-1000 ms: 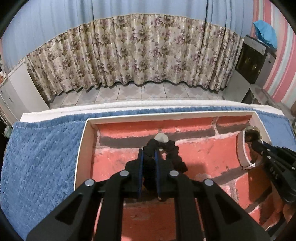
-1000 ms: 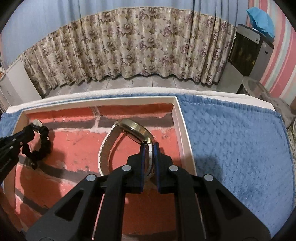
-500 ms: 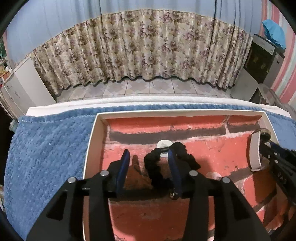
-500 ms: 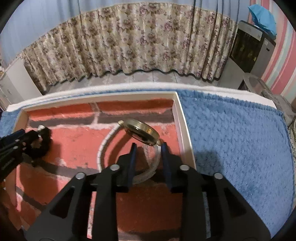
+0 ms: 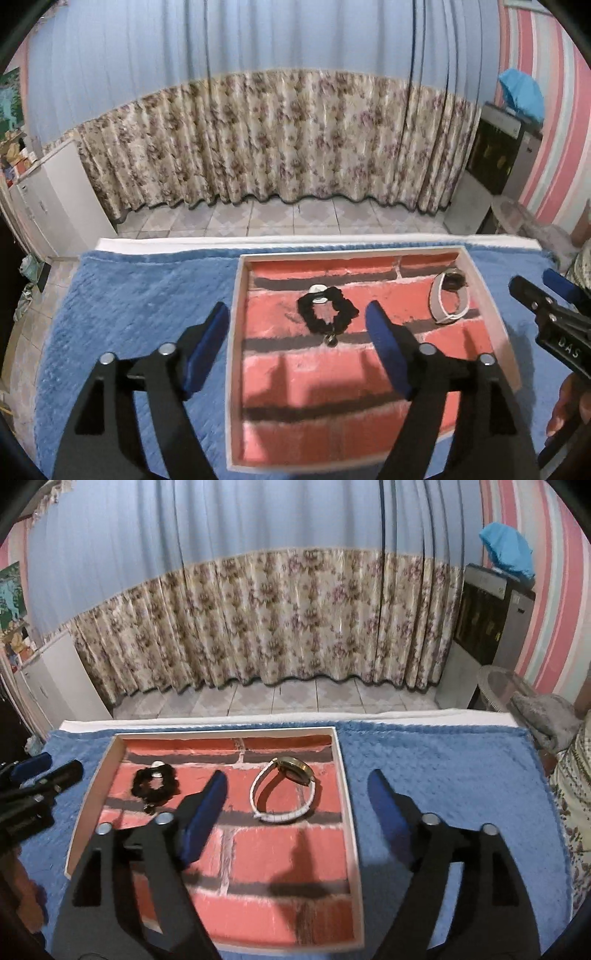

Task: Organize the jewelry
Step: 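Open the left gripper releasing the scrunchie while the right gripper releases the watch, then move the left gripper to the black claw clip while the right gripper moves to the wooden bead bracelet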

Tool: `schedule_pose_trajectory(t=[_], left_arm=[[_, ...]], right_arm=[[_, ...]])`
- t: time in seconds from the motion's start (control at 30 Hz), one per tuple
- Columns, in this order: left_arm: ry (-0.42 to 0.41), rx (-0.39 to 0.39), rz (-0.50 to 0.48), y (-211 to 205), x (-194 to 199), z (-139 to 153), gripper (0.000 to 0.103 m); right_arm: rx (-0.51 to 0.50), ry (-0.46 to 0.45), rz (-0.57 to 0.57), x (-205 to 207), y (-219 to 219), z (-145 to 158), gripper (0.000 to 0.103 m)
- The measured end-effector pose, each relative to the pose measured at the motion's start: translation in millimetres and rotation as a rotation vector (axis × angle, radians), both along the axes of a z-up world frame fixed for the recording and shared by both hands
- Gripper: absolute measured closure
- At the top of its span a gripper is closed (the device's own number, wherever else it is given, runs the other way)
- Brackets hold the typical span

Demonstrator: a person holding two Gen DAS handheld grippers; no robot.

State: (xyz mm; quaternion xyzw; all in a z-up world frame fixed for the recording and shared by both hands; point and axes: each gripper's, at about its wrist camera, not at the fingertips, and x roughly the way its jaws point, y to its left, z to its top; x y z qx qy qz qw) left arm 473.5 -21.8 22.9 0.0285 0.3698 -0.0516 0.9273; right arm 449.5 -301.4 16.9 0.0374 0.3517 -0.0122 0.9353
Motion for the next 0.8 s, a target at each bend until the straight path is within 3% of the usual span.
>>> schedule_pose_trajectory(t=[0.07,0.2,0.37,0.43,0.8], left_arm=[[-0.021,-0.007,-0.001,6,-17,9,0.015],[-0.050,0.011,-0.016,7,-55,19,0.013],[-0.088,-0.004,-0.037,12,-98,27,0.012],[-0.114,-0.011,-0.038,14,-115,30,0.006],[-0.151,-0.042,-0.019,42,-193,23,0.006]], right_arm=[[-0.001,-0.019,-0.009,-17,-2,7,0.009],[0.008,-0.055,-0.023,-56,-11,14,0.005],[-0.003,-0.083,-0.053,-98,-18,18,0.005],[-0.013,-0.093,-0.059,-113,-17,18,0.004],[-0.021,-0.126,-0.095,-204,-7,1,0.004]])
